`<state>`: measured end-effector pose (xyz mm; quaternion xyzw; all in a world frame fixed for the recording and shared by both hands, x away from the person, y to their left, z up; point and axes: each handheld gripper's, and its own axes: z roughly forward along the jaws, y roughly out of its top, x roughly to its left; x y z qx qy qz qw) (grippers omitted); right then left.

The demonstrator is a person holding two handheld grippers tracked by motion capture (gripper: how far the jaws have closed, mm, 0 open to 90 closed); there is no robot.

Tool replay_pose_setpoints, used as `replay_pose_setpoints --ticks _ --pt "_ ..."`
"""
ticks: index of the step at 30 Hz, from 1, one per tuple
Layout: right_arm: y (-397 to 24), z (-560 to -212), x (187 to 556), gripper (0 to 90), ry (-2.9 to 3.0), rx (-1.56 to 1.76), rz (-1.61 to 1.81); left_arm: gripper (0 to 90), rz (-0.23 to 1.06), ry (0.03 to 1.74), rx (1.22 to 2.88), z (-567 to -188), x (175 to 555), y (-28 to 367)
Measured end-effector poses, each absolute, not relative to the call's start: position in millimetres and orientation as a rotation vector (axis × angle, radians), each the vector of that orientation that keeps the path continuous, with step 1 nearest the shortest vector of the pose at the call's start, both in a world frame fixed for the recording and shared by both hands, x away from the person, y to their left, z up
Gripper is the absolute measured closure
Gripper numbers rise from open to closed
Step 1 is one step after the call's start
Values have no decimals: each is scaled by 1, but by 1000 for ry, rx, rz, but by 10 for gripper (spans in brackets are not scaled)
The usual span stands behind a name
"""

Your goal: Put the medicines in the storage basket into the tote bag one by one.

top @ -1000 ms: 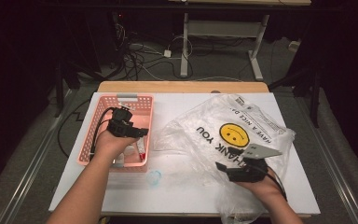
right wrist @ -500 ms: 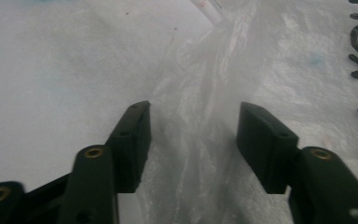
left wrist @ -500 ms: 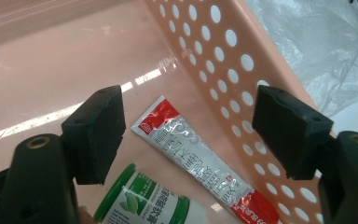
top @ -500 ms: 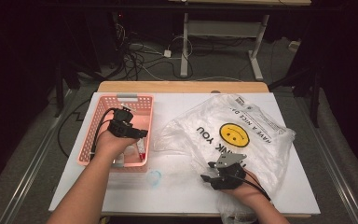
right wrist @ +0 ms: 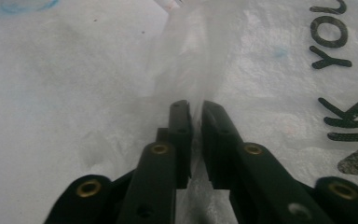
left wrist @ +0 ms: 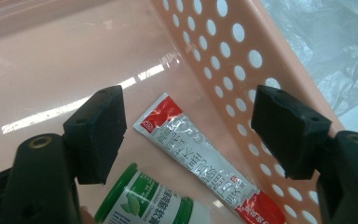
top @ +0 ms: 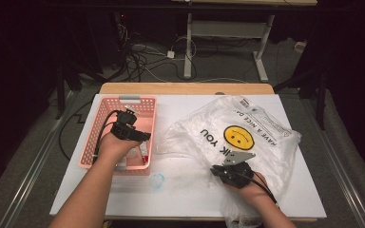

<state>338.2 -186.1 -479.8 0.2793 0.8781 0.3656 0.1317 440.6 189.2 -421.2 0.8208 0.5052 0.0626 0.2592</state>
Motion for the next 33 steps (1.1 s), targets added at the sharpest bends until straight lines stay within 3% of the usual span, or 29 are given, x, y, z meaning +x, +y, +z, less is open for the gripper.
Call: replay_pose_setpoints --ticks 3,8,11,20,33 --pt "-188 -479 338 893 2531 821 1079 267 165 1379 2247 -423 441 188" --pt "-195 -473 339 900 2497 853 1149 335 140 1391 2285 -426 442 186" --pt "-199 -469 339 900 2465 868 1190 436 98 1403 2318 -428 443 184" --pt "-207 -463 338 900 2432 879 1225 865 11 1311 2434 -424 434 180" --pt "-206 -462 336 900 2430 879 1237 881 -80 1293 2487 -436 442 162"
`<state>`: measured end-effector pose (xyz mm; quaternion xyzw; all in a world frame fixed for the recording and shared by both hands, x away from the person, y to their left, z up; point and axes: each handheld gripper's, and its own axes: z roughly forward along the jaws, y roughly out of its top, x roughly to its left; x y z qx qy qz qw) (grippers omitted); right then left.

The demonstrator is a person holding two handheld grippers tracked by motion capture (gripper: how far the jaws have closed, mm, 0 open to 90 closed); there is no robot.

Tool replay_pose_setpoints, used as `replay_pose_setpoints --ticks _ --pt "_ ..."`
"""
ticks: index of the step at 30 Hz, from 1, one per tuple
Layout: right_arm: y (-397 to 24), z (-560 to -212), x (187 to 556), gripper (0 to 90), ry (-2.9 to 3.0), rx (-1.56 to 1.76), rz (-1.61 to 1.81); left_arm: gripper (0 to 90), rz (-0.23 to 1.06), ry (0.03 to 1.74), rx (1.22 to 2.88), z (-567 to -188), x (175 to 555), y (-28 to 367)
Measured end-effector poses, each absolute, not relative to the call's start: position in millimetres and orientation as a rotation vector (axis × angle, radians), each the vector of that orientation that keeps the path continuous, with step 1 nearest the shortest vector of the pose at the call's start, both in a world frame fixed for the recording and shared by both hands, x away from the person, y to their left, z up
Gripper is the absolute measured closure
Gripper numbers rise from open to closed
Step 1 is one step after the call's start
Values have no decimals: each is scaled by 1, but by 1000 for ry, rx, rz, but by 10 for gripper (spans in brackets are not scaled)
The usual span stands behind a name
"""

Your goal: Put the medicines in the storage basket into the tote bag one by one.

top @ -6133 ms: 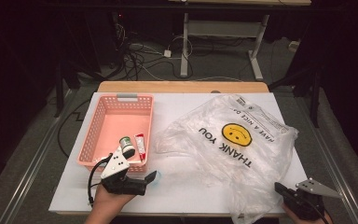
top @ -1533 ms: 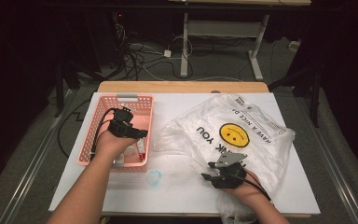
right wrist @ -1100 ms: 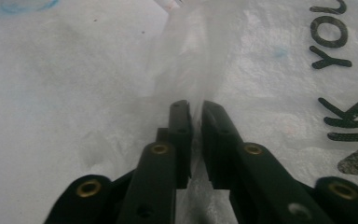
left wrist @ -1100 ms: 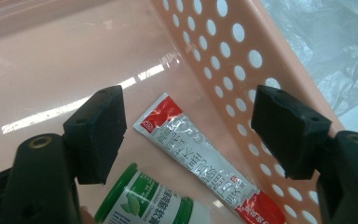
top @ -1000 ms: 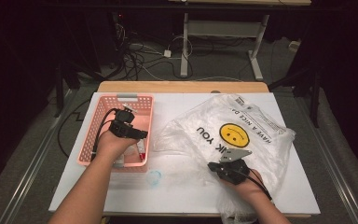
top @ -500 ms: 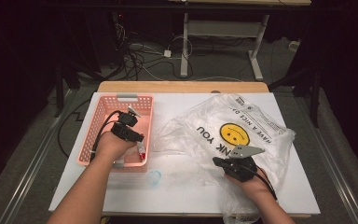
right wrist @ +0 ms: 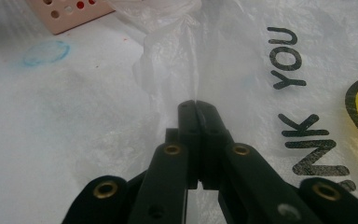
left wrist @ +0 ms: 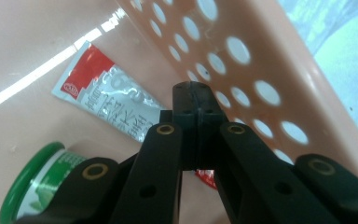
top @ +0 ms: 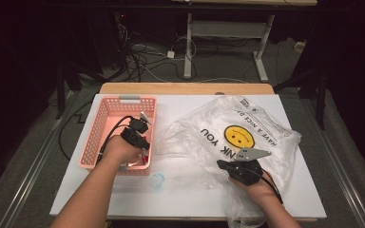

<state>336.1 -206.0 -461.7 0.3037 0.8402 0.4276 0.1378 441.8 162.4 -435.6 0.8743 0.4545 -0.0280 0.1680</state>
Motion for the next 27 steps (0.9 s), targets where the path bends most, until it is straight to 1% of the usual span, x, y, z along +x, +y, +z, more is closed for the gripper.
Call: replay_pose_setpoints --ticks 2,4,6,9,13,17,22,27 --pt "-206 -462 336 900 2433 878 1237 881 -104 1298 2501 -439 444 162" --pt "-205 -462 336 900 2435 879 1236 881 -110 1294 2559 -445 445 158" --pt "-205 -462 336 900 2436 878 1236 882 -67 1290 2585 -446 444 154" --pt "-206 -462 336 900 2435 878 1238 882 -74 1276 2613 -445 443 152" --pt "-206 -462 336 900 2435 879 1240 882 -53 1268 2628 -440 440 153" --pt "-206 -461 335 900 2432 881 1242 882 12 1286 2600 -428 440 162" --pt "-207 -460 335 900 2427 881 1246 882 147 1356 2626 -420 442 175" --pt "-206 -460 334 900 2430 881 1247 881 171 1394 2645 -424 447 180"
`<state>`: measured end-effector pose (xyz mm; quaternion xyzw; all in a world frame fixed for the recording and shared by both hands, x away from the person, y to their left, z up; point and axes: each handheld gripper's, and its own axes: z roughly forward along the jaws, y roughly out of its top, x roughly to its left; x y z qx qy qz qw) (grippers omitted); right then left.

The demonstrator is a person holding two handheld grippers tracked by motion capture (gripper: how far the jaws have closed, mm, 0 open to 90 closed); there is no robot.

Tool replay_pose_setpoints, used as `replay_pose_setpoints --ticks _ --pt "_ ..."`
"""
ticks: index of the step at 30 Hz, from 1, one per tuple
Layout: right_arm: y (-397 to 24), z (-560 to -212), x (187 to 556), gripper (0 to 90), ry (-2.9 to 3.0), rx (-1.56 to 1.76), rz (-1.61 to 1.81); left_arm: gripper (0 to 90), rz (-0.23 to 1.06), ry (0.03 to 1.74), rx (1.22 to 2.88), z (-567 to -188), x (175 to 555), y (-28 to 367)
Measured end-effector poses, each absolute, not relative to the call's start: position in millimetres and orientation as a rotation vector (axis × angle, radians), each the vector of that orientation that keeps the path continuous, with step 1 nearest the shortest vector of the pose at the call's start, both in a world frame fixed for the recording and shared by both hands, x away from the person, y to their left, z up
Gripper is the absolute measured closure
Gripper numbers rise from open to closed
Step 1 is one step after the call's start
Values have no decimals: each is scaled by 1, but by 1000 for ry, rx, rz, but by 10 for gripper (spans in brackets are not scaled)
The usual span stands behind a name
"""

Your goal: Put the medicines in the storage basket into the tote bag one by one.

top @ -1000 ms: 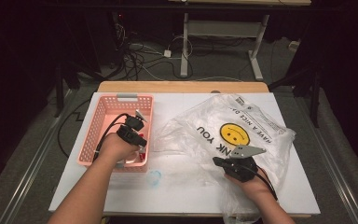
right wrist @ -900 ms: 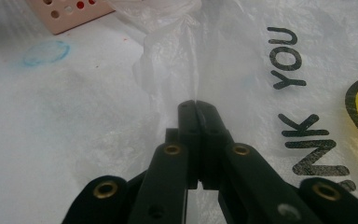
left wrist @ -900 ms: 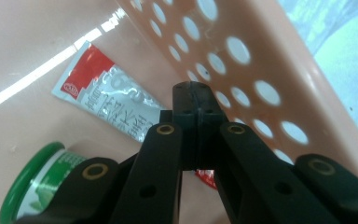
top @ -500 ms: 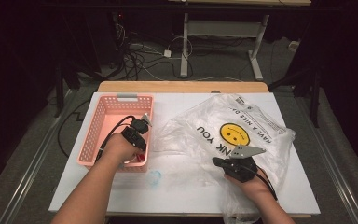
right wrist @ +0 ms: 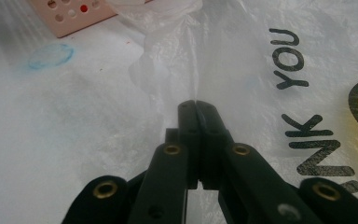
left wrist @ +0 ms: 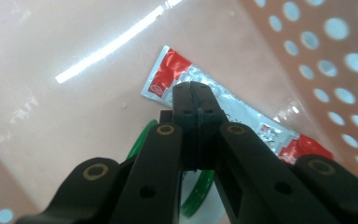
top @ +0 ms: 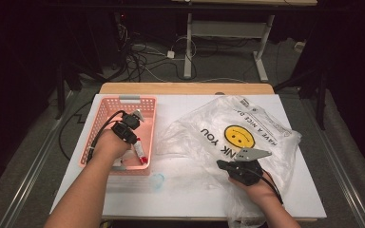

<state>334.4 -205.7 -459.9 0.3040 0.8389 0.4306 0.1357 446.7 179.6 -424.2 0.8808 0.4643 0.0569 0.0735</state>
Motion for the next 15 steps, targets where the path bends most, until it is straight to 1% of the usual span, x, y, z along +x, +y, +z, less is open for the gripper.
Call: replay_pose_setpoints --ticks 8,11,15 --pt "-207 -460 334 900 2427 883 1253 882 173 1421 2683 -432 452 176" --pt "-207 -460 334 900 2427 883 1253 882 149 1423 2684 -433 452 177" --pt "-207 -459 334 900 2426 881 1253 882 150 1419 2675 -435 453 175"
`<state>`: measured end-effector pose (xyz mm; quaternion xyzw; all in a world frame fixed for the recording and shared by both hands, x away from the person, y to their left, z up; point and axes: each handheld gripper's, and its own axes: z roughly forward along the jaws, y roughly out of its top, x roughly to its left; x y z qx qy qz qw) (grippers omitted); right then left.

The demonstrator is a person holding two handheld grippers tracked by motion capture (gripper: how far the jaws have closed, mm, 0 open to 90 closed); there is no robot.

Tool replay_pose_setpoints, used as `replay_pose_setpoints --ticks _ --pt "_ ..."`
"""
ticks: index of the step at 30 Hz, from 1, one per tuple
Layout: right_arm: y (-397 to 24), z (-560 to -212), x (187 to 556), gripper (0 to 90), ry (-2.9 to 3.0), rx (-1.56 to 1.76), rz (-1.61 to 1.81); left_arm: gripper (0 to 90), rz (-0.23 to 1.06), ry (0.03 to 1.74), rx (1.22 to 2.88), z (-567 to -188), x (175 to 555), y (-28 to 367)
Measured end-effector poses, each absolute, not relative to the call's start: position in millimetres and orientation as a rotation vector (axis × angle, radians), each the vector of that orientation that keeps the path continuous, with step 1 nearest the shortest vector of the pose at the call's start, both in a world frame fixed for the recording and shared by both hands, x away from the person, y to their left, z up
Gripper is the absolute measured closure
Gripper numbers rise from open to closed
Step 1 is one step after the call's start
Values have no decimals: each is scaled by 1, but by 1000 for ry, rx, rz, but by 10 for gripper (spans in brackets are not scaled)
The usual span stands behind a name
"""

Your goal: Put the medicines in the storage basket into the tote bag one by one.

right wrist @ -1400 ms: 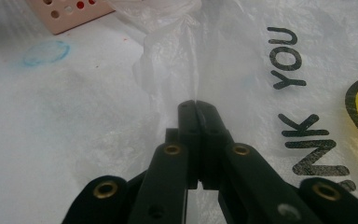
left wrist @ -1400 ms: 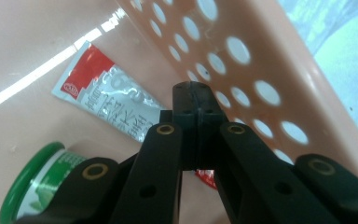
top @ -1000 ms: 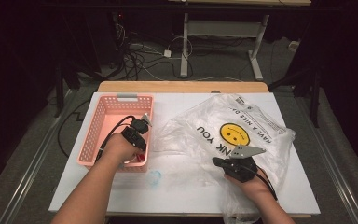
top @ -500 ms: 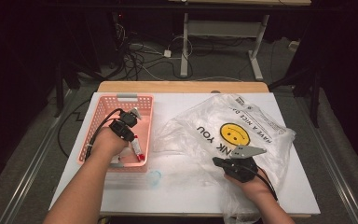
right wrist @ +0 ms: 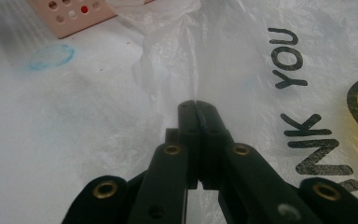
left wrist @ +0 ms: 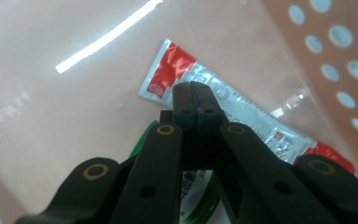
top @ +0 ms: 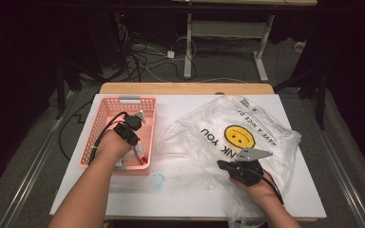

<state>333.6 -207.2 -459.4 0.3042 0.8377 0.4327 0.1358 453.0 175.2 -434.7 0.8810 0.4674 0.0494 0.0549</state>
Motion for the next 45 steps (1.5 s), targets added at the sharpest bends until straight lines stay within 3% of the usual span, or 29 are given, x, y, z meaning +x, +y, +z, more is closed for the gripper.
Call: replay_pose_setpoints --ticks 16,19,22,27,43,45 --pt "-210 -458 332 900 2420 890 1262 867 152 1364 2575 -433 458 157" --pt "-211 -458 332 900 2421 886 1260 746 111 1386 2531 -426 456 162" --pt "-210 -457 332 900 2420 885 1259 562 48 1403 2501 -423 453 163" --pt "-210 -457 331 900 2420 884 1259 432 54 1436 2533 -428 452 162" --pt "-210 -458 332 900 2425 891 1262 486 50 1432 2541 -432 453 164" --pt "-210 -458 332 900 2426 893 1261 571 31 1396 2553 -429 450 164"
